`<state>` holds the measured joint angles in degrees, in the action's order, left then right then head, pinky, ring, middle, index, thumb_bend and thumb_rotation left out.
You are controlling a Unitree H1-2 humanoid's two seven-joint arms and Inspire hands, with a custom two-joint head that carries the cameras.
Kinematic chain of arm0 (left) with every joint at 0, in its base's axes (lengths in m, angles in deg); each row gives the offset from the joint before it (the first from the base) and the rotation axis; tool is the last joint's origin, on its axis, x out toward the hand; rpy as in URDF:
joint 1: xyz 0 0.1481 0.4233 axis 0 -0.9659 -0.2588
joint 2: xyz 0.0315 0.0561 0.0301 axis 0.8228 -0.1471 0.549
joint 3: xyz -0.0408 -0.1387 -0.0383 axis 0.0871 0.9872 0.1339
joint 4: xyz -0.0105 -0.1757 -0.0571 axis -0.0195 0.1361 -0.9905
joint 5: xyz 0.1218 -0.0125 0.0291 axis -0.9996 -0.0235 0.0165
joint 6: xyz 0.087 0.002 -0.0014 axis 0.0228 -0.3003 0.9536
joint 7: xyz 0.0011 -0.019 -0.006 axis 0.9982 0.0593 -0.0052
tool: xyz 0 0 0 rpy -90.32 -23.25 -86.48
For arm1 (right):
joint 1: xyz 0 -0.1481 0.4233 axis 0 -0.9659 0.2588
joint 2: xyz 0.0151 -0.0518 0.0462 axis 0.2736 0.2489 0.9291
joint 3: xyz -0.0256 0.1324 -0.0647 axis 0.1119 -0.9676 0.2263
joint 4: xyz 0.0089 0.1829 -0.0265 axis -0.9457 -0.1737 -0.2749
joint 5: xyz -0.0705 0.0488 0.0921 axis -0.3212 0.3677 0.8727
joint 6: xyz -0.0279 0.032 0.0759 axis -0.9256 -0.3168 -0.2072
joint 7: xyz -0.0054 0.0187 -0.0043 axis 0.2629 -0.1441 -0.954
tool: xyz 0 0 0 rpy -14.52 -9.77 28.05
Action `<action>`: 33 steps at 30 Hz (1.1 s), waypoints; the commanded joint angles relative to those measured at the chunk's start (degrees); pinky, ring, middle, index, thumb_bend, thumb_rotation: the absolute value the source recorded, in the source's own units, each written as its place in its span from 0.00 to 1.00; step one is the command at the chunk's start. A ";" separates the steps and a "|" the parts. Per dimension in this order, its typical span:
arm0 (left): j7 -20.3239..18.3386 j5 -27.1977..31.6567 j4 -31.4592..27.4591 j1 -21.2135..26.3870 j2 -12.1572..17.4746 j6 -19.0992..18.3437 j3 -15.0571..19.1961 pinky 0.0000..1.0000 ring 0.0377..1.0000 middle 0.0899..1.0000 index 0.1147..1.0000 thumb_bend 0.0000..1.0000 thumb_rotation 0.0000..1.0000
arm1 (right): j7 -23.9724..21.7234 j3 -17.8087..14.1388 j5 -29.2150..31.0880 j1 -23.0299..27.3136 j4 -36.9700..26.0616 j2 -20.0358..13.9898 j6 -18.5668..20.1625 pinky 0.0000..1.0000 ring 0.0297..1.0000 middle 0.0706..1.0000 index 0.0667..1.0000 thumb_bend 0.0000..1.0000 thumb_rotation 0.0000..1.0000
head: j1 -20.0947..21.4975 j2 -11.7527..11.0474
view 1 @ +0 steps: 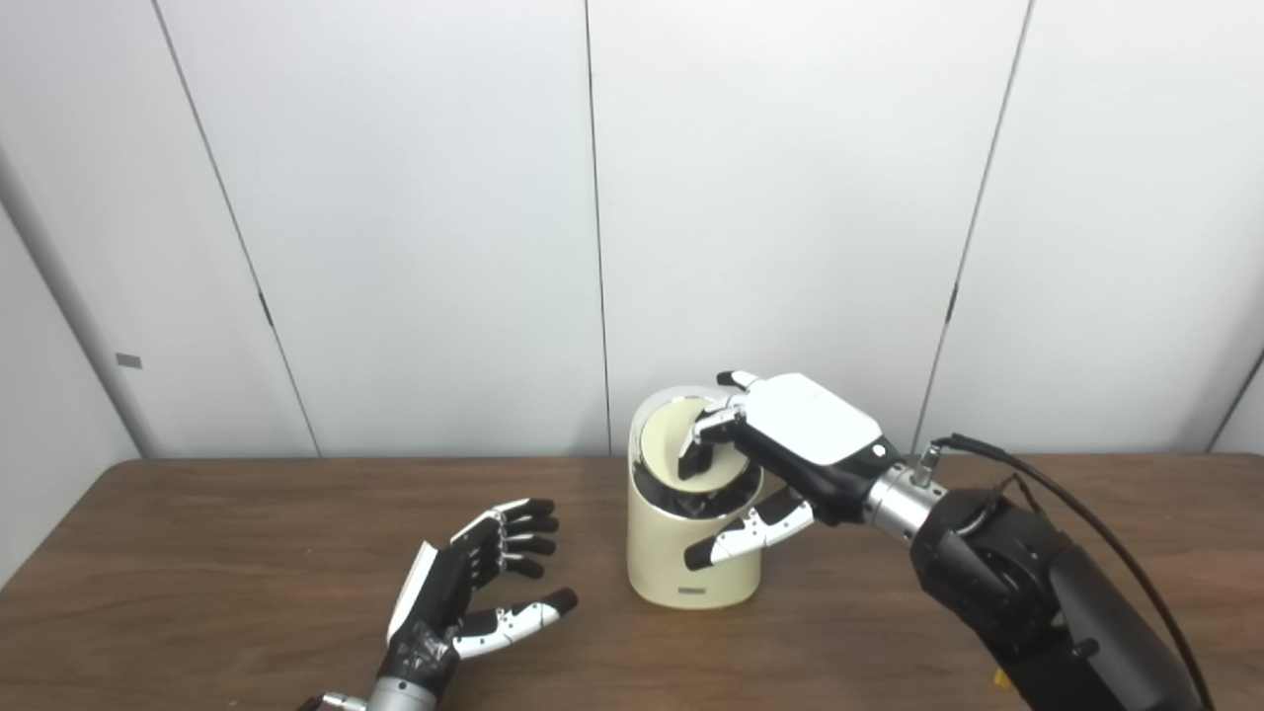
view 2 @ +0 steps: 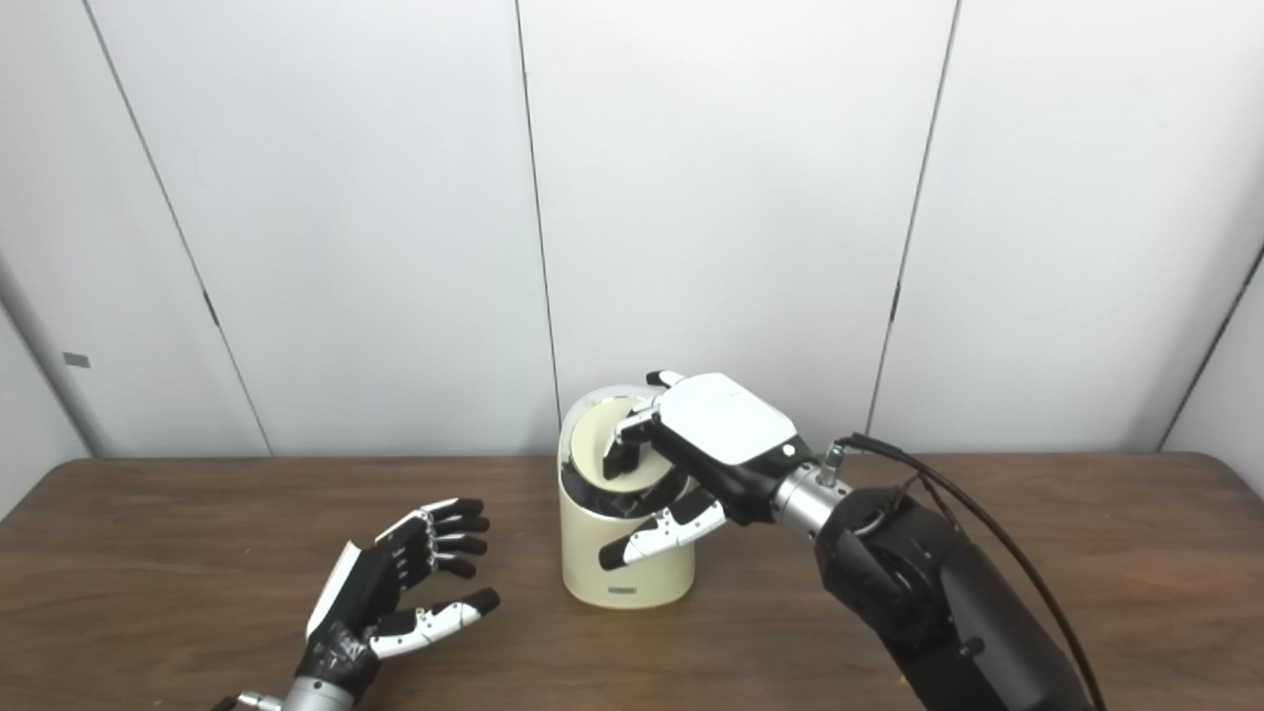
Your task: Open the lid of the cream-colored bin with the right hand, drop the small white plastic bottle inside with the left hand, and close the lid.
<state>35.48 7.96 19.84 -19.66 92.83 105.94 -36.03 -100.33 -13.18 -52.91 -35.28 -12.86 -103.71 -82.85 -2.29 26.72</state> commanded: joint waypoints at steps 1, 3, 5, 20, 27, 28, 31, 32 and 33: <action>0.50 -0.24 -2.14 1.65 0.26 0.85 0.34 0.60 0.67 0.71 0.74 0.75 0.10 | -1.56 0.20 -0.68 1.61 -0.18 -0.98 0.05 0.94 0.79 0.59 0.59 0.69 0.73 | 0.01 0.13; 0.57 -0.44 -2.38 1.62 0.25 0.85 0.37 0.60 0.67 0.71 0.74 0.75 0.11 | -2.58 0.44 -1.11 1.67 -0.45 -1.12 0.70 0.93 0.80 0.59 0.59 0.70 0.75 | 0.03 0.30; 0.58 -0.45 -2.63 1.56 0.23 0.48 0.43 0.60 0.67 0.72 0.74 0.76 0.11 | -3.79 0.73 -1.71 1.75 -0.65 -1.29 1.45 0.93 0.80 0.61 0.60 0.70 0.77 | 0.02 0.36; 0.43 -0.45 -4.64 1.04 0.33 -1.51 0.60 0.60 0.66 0.71 0.74 0.76 0.13 | -14.47 4.09 -6.54 2.56 -1.09 -2.14 7.83 0.93 0.83 0.69 0.67 0.71 0.84 | -0.16 1.25; 0.46 -0.35 -4.66 0.84 0.18 -1.51 0.67 0.61 0.67 0.71 0.74 0.76 0.13 | -15.79 4.80 -6.47 2.55 -1.35 -2.50 8.94 0.93 0.83 0.70 0.67 0.70 0.83 | -0.22 1.44; 0.47 -0.30 -4.55 0.89 0.15 -1.37 0.68 0.61 0.67 0.71 0.74 0.76 0.12 | -15.70 4.76 -6.27 2.55 -1.40 -2.53 8.95 0.93 0.83 0.70 0.66 0.70 0.82 | -0.22 1.34; 0.43 -0.29 -4.31 1.04 0.09 -1.24 0.63 0.60 0.67 0.71 0.74 0.76 0.12 | -15.09 4.26 -5.63 2.56 -1.87 -2.52 8.91 0.95 0.84 0.70 0.67 0.70 0.84 | -0.29 1.16; 0.46 -0.37 -4.26 1.06 0.08 -1.22 0.61 0.60 0.67 0.71 0.74 0.76 0.12 | -14.83 3.95 -5.39 2.58 -2.22 -2.49 8.92 0.95 0.84 0.70 0.67 0.70 0.84 | -0.29 1.16; 0.51 -0.47 -4.11 1.12 0.08 -1.19 0.60 0.60 0.67 0.71 0.74 0.76 0.12 | -14.24 3.48 -5.01 2.59 -2.55 -2.39 8.81 0.95 0.83 0.70 0.67 0.70 0.84 | -0.32 0.99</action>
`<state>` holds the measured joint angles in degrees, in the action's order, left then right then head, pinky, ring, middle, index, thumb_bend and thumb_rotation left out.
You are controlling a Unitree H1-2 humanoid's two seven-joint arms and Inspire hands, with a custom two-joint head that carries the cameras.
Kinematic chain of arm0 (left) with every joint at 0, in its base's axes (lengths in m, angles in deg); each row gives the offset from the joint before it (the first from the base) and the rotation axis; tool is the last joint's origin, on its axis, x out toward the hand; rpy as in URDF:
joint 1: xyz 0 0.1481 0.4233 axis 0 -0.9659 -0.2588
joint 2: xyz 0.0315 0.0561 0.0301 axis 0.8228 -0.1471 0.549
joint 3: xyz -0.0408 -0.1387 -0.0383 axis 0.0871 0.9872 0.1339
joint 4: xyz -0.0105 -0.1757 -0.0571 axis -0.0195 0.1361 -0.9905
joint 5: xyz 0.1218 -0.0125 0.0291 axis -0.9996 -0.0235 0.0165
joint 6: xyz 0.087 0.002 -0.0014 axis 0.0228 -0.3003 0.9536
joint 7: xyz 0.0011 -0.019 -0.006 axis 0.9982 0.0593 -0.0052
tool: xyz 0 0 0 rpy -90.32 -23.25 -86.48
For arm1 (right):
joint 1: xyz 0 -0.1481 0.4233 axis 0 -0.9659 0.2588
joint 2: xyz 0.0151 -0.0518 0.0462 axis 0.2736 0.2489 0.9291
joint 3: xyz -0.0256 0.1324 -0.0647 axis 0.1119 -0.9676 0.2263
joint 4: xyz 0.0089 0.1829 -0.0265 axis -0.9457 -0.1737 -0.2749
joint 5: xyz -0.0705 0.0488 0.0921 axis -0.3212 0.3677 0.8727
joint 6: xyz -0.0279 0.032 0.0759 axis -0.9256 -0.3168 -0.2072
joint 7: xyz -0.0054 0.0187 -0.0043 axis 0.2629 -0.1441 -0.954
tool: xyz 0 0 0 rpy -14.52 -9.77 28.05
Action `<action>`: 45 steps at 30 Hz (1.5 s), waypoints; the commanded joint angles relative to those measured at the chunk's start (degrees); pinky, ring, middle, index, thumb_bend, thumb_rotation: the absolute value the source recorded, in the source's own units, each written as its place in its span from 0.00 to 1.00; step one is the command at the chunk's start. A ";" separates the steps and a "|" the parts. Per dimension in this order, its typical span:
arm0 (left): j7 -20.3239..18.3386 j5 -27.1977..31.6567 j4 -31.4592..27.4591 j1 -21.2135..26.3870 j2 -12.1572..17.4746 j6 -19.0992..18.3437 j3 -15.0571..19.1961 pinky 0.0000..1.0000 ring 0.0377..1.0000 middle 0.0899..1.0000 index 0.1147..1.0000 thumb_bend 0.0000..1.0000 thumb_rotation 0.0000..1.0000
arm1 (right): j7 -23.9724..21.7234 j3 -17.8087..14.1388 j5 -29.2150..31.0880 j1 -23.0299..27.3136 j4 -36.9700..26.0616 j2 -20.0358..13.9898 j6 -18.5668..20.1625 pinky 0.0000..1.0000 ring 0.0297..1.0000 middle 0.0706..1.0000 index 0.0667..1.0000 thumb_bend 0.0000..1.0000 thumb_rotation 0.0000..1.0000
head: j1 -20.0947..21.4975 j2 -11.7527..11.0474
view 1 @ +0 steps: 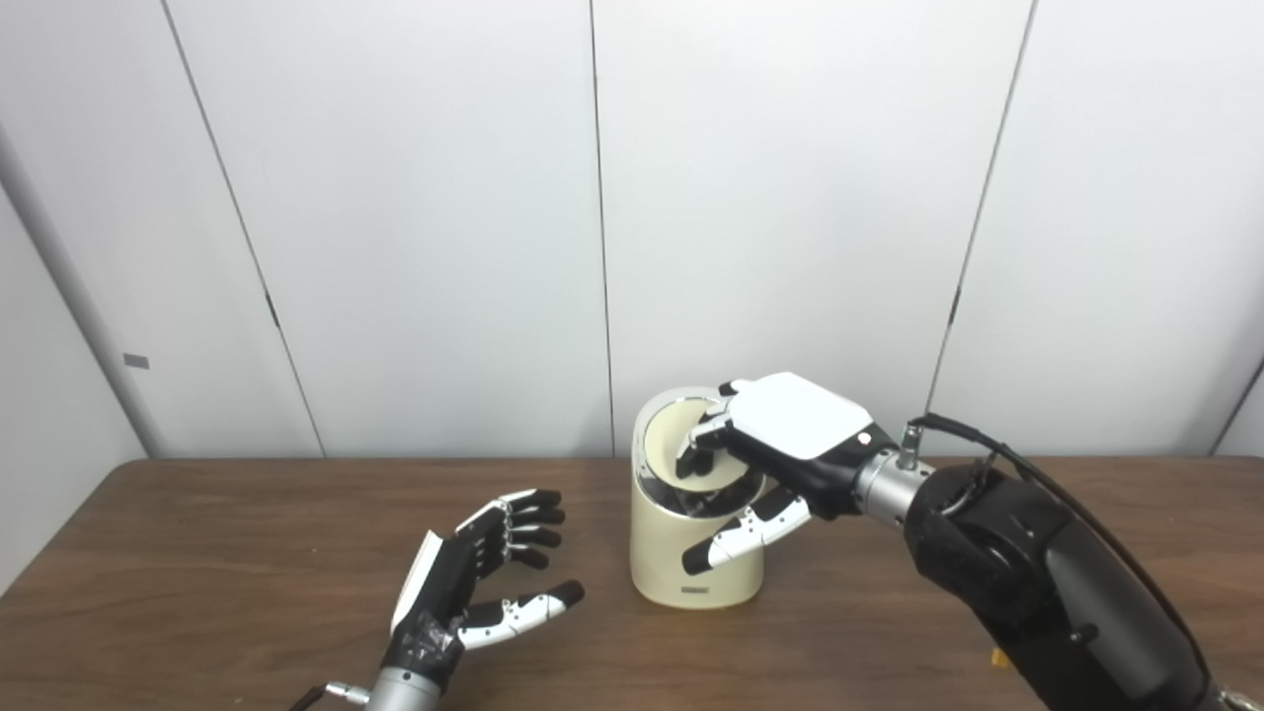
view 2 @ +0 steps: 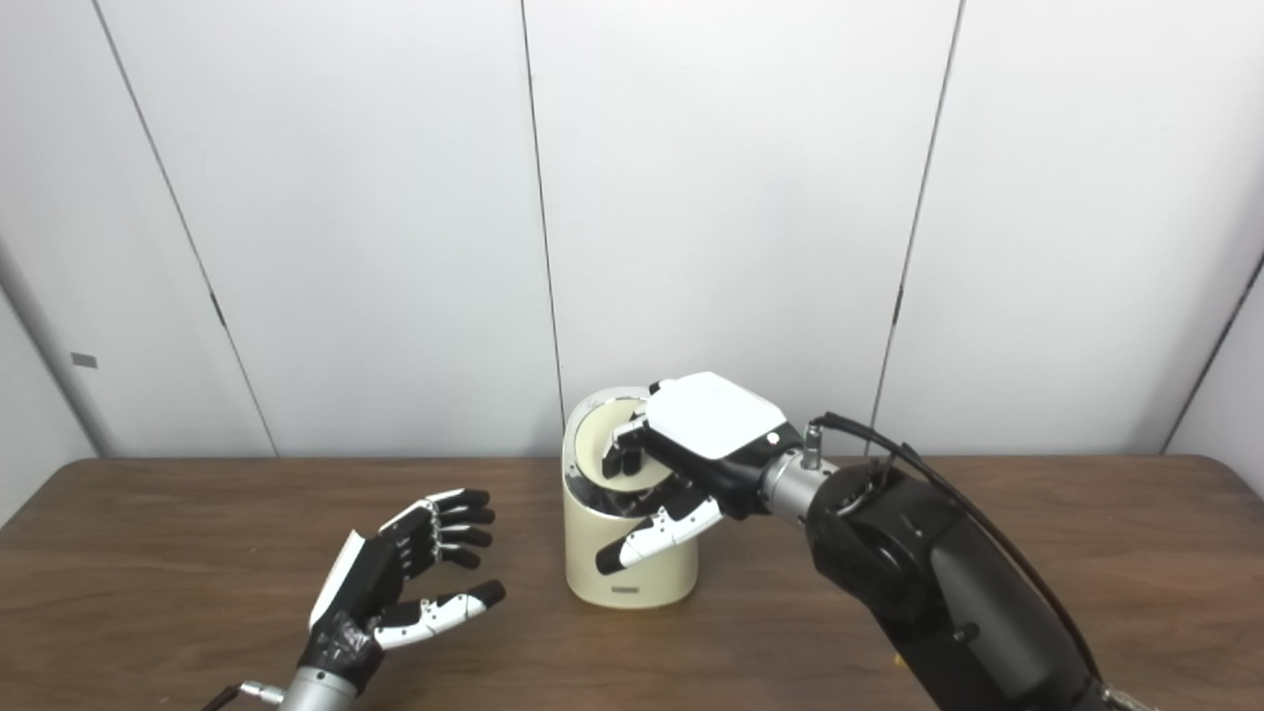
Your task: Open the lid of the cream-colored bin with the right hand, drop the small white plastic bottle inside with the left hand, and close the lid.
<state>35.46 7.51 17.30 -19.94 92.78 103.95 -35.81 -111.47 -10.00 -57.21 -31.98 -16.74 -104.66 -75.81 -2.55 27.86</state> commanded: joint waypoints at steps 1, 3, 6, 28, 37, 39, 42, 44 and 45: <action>0.49 0.03 -1.29 1.48 0.15 1.00 0.38 0.60 0.67 0.71 0.74 0.76 0.12 | -2.41 -0.29 -0.37 -0.72 0.90 -1.31 1.77 0.95 0.83 0.69 0.67 0.70 0.83 | -0.06 -0.15; 0.43 0.04 -0.63 1.67 0.21 1.58 0.37 0.60 0.66 0.71 0.74 0.76 0.13 | -1.32 -1.52 0.35 -0.76 0.06 -0.88 2.07 0.95 0.83 0.69 0.66 0.70 0.82 | 0.08 -0.34; 0.25 0.21 -0.22 1.80 0.25 2.01 0.33 0.60 0.67 0.71 0.74 0.76 0.13 | 0.55 -3.57 1.10 -0.84 -1.19 -0.02 2.65 0.96 0.83 0.68 0.66 0.69 0.76 | 0.15 -0.42; 0.17 0.17 -0.36 1.98 0.43 1.89 0.44 0.60 0.67 0.72 0.74 0.74 0.11 | 11.28 -15.00 12.03 -5.20 -3.00 3.59 2.49 0.68 0.79 0.78 0.76 0.66 0.64 | 0.86 -0.69; 0.04 0.59 0.25 2.29 0.69 2.92 0.78 0.60 0.67 0.72 0.74 0.74 0.11 | 19.98 -23.57 26.16 -12.83 0.88 10.22 1.10 0.58 0.75 0.81 0.80 0.71 0.32 | 1.27 -1.19; -0.14 0.50 0.74 2.50 0.95 3.62 0.74 0.60 0.67 0.72 0.74 0.73 0.10 | 20.39 -24.46 29.15 -14.64 2.65 9.99 -0.60 0.58 0.76 0.82 0.82 0.69 0.32 | 1.55 -1.16; -0.25 0.58 1.01 2.81 1.13 3.46 0.75 0.60 0.67 0.72 0.75 0.74 0.11 | 20.98 -25.44 32.55 -17.07 4.65 10.11 -2.10 0.62 0.77 0.84 0.84 0.68 0.32 | 2.05 -1.19; -0.21 0.60 1.69 3.20 1.24 3.94 0.80 0.60 0.67 0.72 0.75 0.75 0.12 | 21.34 -25.91 34.67 -18.23 5.61 10.49 -2.24 0.64 0.78 0.84 0.85 0.68 0.30 | 2.31 -1.32; -0.25 0.71 2.21 3.46 1.31 4.48 0.85 0.60 0.67 0.72 0.76 0.75 0.13 | 21.60 -26.04 35.56 -18.52 6.57 10.70 -2.50 0.66 0.78 0.84 0.85 0.68 0.29 | 2.51 -1.44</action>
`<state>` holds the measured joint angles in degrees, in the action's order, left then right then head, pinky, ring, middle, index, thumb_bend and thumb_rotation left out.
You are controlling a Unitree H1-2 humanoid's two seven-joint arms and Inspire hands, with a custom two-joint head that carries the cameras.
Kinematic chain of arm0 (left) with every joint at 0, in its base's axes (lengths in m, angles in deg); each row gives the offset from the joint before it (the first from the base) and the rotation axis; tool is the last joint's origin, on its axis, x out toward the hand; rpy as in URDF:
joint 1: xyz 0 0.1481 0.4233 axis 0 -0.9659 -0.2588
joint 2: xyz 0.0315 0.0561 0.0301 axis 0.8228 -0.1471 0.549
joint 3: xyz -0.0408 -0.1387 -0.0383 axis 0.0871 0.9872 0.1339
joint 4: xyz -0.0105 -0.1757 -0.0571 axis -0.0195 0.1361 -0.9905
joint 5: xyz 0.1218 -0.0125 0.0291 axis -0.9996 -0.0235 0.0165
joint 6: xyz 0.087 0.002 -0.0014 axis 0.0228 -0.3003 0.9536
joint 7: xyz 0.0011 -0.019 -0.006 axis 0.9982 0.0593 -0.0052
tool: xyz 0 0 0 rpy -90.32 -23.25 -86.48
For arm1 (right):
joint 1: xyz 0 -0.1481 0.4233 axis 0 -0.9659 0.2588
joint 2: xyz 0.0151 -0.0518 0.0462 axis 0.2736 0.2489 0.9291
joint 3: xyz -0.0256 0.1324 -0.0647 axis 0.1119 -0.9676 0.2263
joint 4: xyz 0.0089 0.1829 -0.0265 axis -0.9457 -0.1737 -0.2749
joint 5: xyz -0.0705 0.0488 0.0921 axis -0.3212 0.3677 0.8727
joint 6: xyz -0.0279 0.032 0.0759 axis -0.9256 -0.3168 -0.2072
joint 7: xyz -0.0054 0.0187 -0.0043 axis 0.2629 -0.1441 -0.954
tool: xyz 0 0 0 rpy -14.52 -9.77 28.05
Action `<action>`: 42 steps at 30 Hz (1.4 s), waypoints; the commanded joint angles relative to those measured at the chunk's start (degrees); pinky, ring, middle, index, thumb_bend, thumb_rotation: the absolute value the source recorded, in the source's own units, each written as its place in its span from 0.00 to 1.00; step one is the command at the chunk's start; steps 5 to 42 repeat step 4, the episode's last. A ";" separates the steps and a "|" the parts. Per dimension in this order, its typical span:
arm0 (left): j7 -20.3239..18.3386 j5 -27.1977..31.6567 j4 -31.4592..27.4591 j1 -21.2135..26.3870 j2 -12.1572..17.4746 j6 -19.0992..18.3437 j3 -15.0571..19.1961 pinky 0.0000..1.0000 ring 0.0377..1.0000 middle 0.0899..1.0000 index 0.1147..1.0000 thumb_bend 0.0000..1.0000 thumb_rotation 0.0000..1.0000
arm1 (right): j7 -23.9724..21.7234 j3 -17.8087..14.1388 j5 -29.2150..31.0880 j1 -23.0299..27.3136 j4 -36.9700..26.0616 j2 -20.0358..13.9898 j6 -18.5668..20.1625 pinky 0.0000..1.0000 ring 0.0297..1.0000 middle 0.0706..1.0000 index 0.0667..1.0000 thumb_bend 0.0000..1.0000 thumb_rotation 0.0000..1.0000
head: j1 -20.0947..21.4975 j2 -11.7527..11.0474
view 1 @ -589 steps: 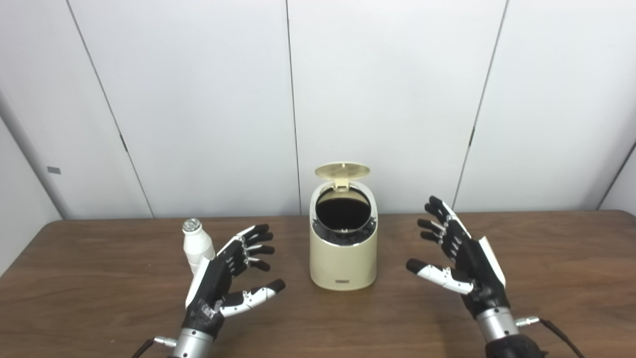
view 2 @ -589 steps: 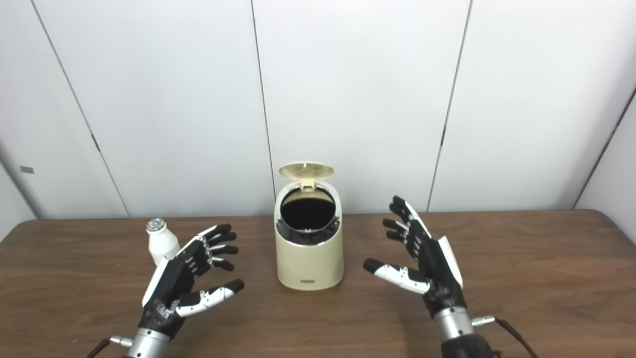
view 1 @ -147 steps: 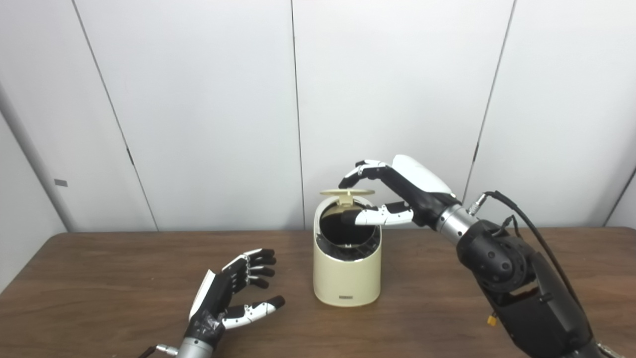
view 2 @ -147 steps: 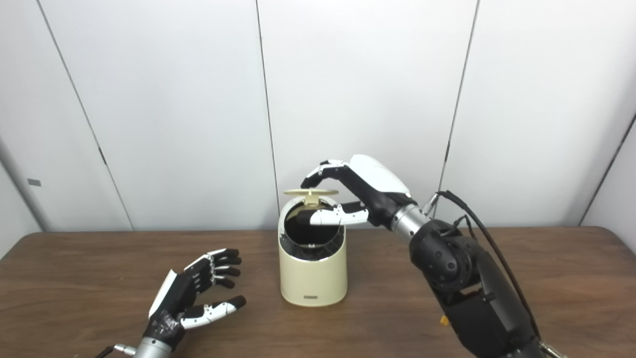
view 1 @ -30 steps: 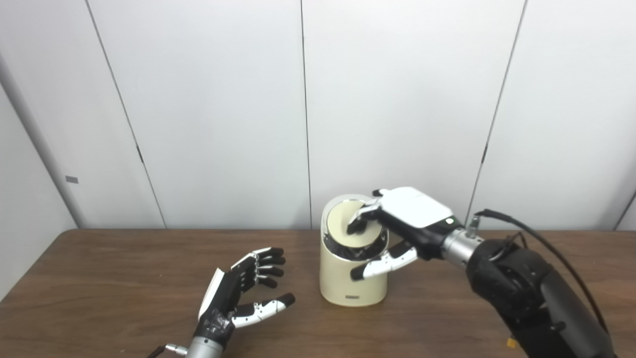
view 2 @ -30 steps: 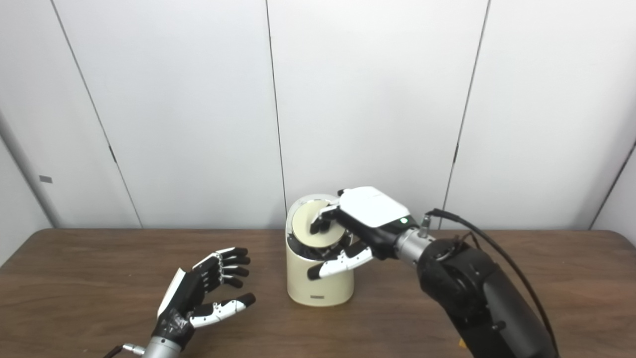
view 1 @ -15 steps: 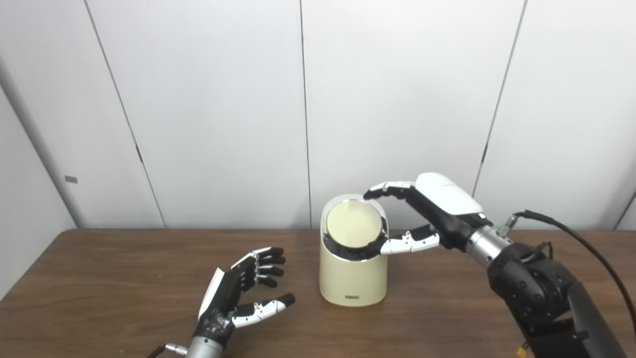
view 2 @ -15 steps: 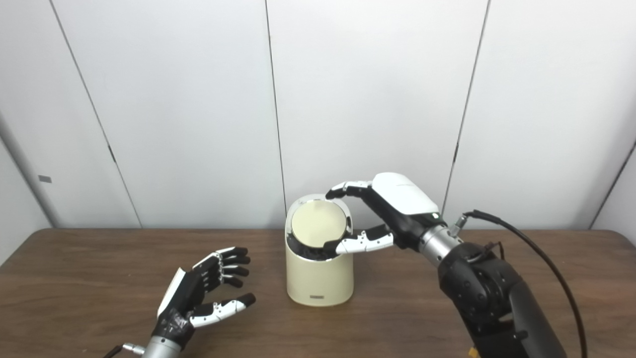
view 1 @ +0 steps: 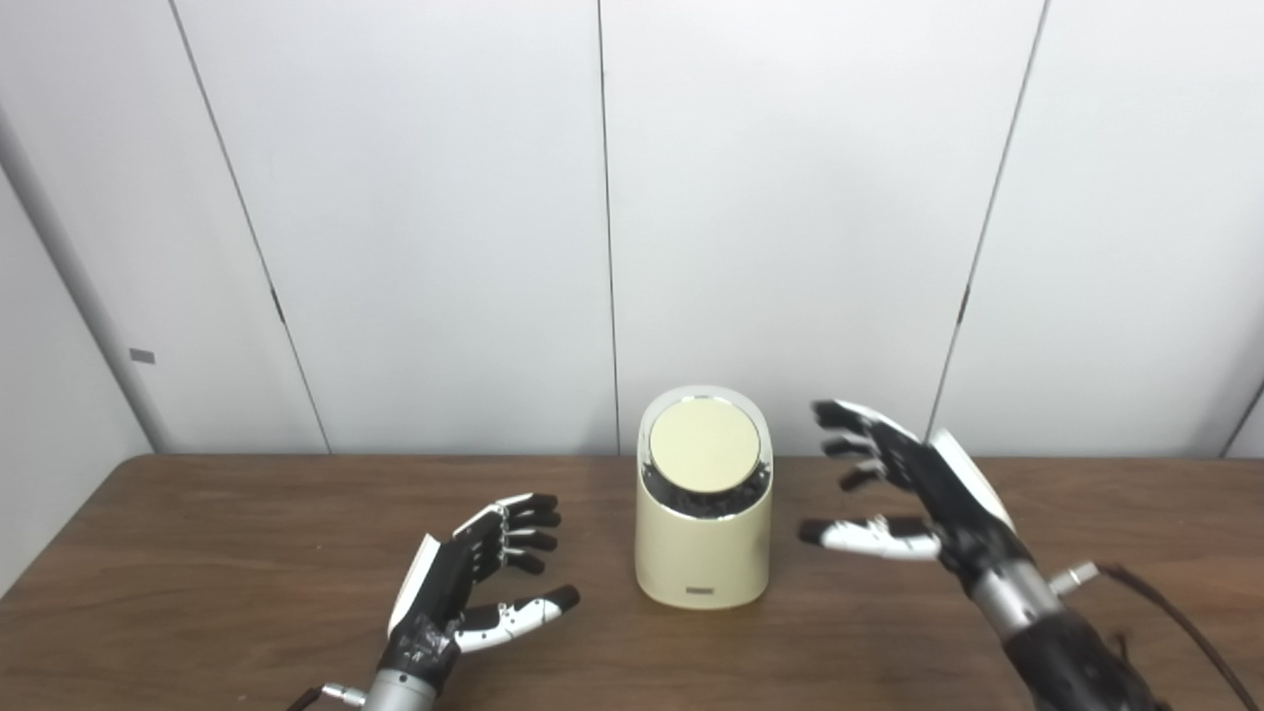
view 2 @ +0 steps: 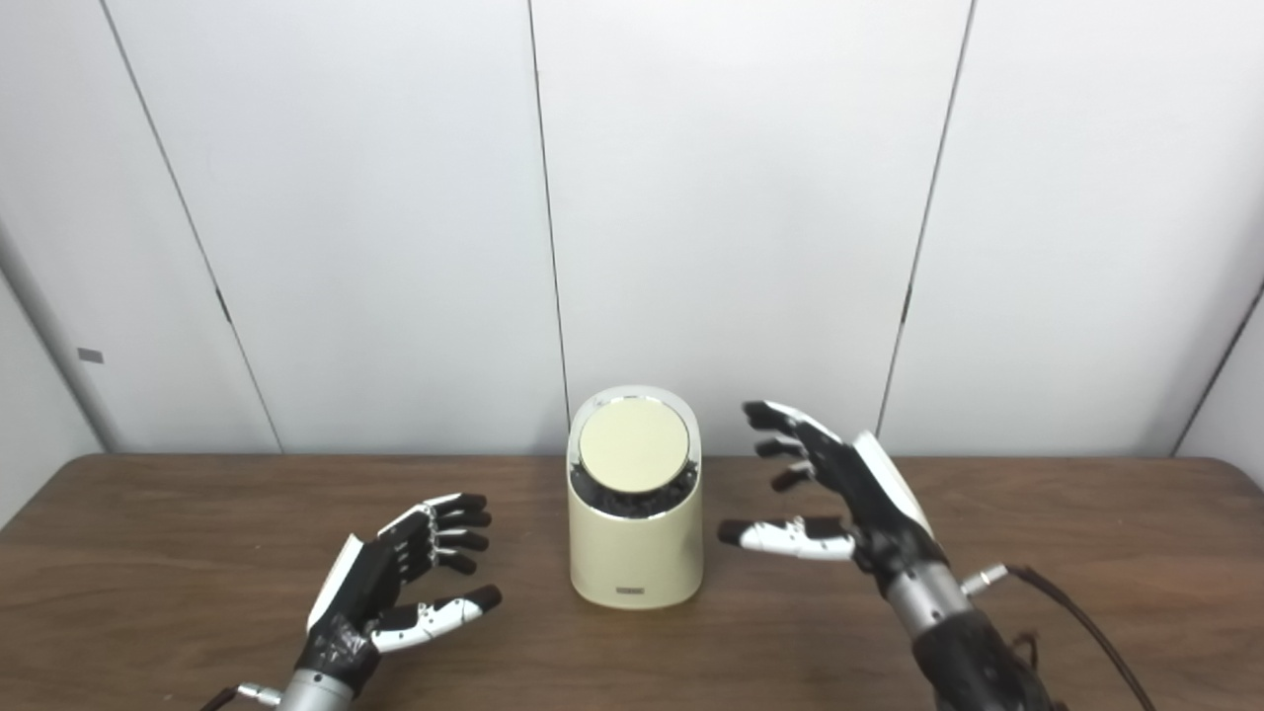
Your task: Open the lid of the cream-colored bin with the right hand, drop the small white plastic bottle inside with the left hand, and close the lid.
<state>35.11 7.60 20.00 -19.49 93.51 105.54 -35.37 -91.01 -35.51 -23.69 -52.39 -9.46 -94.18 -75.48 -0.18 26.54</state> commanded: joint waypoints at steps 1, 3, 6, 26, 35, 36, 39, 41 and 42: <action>0.06 0.71 -0.15 3.18 0.60 3.27 0.45 0.60 0.67 0.72 0.77 0.75 0.12 | 1.37 -0.52 2.65 1.73 -0.01 0.29 -3.07 0.67 0.78 0.84 0.86 0.69 0.30 | 0.13 -0.12; -0.27 1.44 0.66 3.54 0.66 4.05 0.61 0.60 0.67 0.72 0.78 0.74 0.11 | 2.21 -0.40 3.84 1.86 2.97 0.48 -5.69 0.67 0.78 0.83 0.87 0.69 0.29 | 0.77 -0.40; -0.34 1.64 0.90 3.63 0.70 4.27 0.65 0.60 0.67 0.73 0.79 0.74 0.11 | 2.54 -0.32 4.23 1.94 3.95 0.55 -6.58 0.66 0.78 0.83 0.87 0.69 0.29 | 0.83 -0.46; -0.34 1.64 0.90 3.63 0.70 4.27 0.65 0.60 0.67 0.73 0.79 0.74 0.11 | 2.54 -0.32 4.23 1.94 3.95 0.55 -6.58 0.66 0.78 0.83 0.87 0.69 0.29 | 0.83 -0.46; -0.34 1.64 0.90 3.63 0.70 4.27 0.65 0.60 0.67 0.73 0.79 0.74 0.11 | 2.54 -0.32 4.23 1.94 3.95 0.55 -6.58 0.66 0.78 0.83 0.87 0.69 0.29 | 0.83 -0.46; -0.34 1.64 0.90 3.63 0.70 4.27 0.65 0.60 0.67 0.73 0.79 0.74 0.11 | 2.54 -0.32 4.23 1.94 3.95 0.55 -6.58 0.66 0.78 0.83 0.87 0.69 0.29 | 0.83 -0.46; -0.34 1.64 0.90 3.63 0.70 4.27 0.65 0.60 0.67 0.73 0.79 0.74 0.11 | 2.54 -0.32 4.23 1.94 3.95 0.55 -6.58 0.66 0.78 0.83 0.87 0.69 0.29 | 0.83 -0.46; -0.34 1.64 0.90 3.63 0.70 4.27 0.65 0.60 0.67 0.73 0.79 0.74 0.11 | 2.54 -0.32 4.23 1.94 3.95 0.55 -6.58 0.66 0.78 0.83 0.87 0.69 0.29 | 0.83 -0.46; -0.34 1.64 0.90 3.63 0.70 4.27 0.65 0.60 0.67 0.73 0.79 0.74 0.11 | 2.54 -0.32 4.23 1.94 3.95 0.55 -6.58 0.66 0.78 0.83 0.87 0.69 0.29 | 0.83 -0.46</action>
